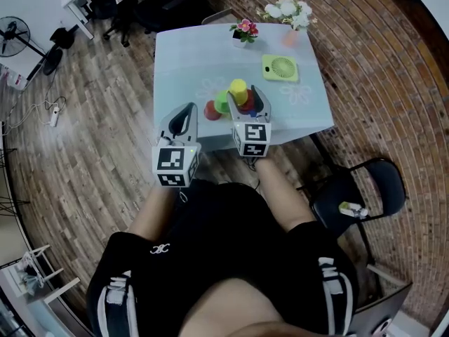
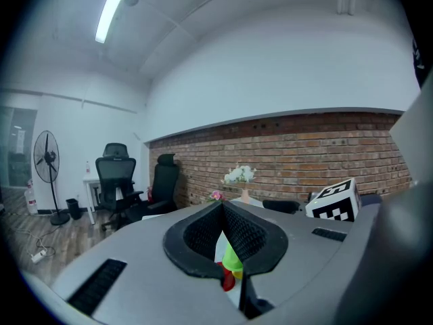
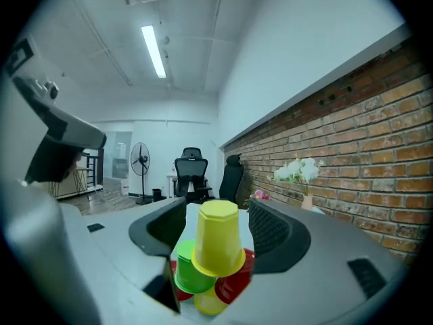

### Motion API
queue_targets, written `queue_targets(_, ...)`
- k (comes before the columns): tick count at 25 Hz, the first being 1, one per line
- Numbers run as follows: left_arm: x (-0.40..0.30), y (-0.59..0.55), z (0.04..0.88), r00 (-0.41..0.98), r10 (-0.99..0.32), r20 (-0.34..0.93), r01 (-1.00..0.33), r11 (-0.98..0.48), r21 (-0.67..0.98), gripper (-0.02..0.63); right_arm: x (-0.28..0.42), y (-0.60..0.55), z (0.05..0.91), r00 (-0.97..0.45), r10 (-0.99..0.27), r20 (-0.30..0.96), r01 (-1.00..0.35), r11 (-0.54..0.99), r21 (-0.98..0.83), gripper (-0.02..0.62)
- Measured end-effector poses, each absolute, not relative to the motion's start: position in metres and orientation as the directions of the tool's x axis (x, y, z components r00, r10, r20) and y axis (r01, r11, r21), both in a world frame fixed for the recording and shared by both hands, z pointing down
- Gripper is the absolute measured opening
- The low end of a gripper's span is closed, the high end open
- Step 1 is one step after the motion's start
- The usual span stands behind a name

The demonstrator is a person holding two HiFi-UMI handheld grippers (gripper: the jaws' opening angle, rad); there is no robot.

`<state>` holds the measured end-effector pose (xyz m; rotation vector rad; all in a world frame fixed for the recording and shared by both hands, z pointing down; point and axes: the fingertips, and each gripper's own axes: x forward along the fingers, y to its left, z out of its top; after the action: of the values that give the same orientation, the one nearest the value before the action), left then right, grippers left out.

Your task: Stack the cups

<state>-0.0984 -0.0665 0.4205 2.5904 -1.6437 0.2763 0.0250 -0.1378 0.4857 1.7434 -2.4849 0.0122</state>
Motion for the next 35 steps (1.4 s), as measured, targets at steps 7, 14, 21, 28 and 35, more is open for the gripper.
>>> queue_targets(7,-0.088,-0.070,0.417,0.424,-0.891,0.162,-0.900,-0.434,-0.031,0.002,0.044,-0.107,0.420,-0.364,-0.929,-0.069,-0.931,0.363,0.021,0.265)
queue_targets(14,-0.084,-0.070,0.414,0.427,-0.893,0.138,-0.900,-0.434,-0.024,0.002,0.093,-0.084,0.404,-0.225,-0.971,-0.085,-0.974,0.224,0.019,0.000)
queue_targets(21,-0.080,-0.068,0.412,0.438,-0.889,0.133,-0.895,-0.445,-0.026,0.002,0.098,-0.075,0.416,-0.235,-0.971,-0.052,-0.971,0.233,0.049,0.000)
queue_targets(28,-0.083,-0.063,0.411,0.437,-0.890,0.129,-0.896,-0.444,-0.027,0.002,0.091,-0.070,0.418,-0.237,-0.970,-0.043,-0.971,0.235,0.052,0.000)
queue_targets(35,-0.086,-0.062,0.411,0.433,-0.892,0.127,-0.898,-0.440,-0.029,0.002,0.089,-0.070,0.418,-0.233,-0.972,-0.043,-0.972,0.231,0.039,0.000)
